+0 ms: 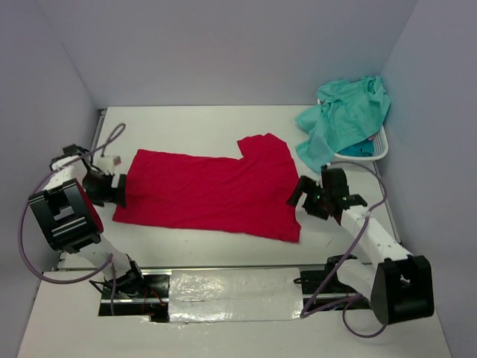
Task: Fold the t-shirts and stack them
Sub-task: Fold the flattened tshirt in 1/3 of the way
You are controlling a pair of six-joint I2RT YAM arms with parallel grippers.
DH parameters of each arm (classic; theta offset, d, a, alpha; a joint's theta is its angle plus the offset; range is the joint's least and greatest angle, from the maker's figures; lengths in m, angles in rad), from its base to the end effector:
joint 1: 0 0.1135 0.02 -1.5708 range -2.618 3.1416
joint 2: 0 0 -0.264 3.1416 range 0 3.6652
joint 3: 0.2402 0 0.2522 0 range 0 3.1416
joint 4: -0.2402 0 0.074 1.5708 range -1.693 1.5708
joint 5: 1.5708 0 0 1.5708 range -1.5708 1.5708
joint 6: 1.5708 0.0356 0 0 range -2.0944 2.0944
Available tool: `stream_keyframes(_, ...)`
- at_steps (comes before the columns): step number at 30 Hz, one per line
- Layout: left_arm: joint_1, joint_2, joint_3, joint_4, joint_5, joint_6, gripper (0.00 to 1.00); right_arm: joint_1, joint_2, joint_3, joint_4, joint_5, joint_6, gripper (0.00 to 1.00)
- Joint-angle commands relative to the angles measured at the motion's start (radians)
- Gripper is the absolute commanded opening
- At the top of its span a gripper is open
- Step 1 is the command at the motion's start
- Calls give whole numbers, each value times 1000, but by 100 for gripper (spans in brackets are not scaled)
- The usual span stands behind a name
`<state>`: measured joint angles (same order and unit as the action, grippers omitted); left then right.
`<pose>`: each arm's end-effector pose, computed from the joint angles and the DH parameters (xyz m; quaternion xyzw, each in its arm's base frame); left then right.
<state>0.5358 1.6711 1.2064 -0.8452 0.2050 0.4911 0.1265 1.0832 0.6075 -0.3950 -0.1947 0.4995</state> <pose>0.2792 0.1573 0.2149 -0.0087 0.9864 -0.0248 0.1625 0.2092 0.0335 0.2046 0.1406 0.9249 0.1920 0.2966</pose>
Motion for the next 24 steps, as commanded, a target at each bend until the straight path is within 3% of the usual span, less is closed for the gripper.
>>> stream_keyframes(1,-42,-36,-111,-83,108,27,99,30,-80,-129,-88,-66,108,100)
stream_keyframes(7,-106,8,-163,61,-10,-26,96,102,-31,-221,-21,-91,148,95)
stream_keyframes(8,-106,25,-163,87,-44,-42,94,105,4,-225,-18,-104,152,90)
stream_keyframes(10,-105,61,-168,89,-78,-40,78,105,29,-253,22,-139,157,73)
stream_keyframes(11,-105,64,-179,80,-66,-37,61,105,38,-274,59,-173,174,52)
stream_keyframes(13,-103,52,-200,72,-39,-33,37,107,38,-290,80,-195,188,25)
stream_keyframes(14,-105,44,-208,67,-36,-28,6,107,37,-290,79,-196,189,0)
stream_keyframes(15,-105,26,-212,58,-44,-26,0,105,27,-284,67,-190,185,0)
stream_keyframes(16,-103,15,-220,49,-50,-8,0,102,18,-276,50,-174,177,0)
stream_keyframes(20,-65,-54,-255,-34,-130,44,0,90,-45,-223,-59,-95,160,0)
stream_keyframes(23,-54,-99,-294,-77,-234,73,0,90,-59,-248,-39,-118,168,0)
stream_keyframes(24,-53,-103,-297,-83,-237,73,6,87,-49,-258,-24,-130,166,0)
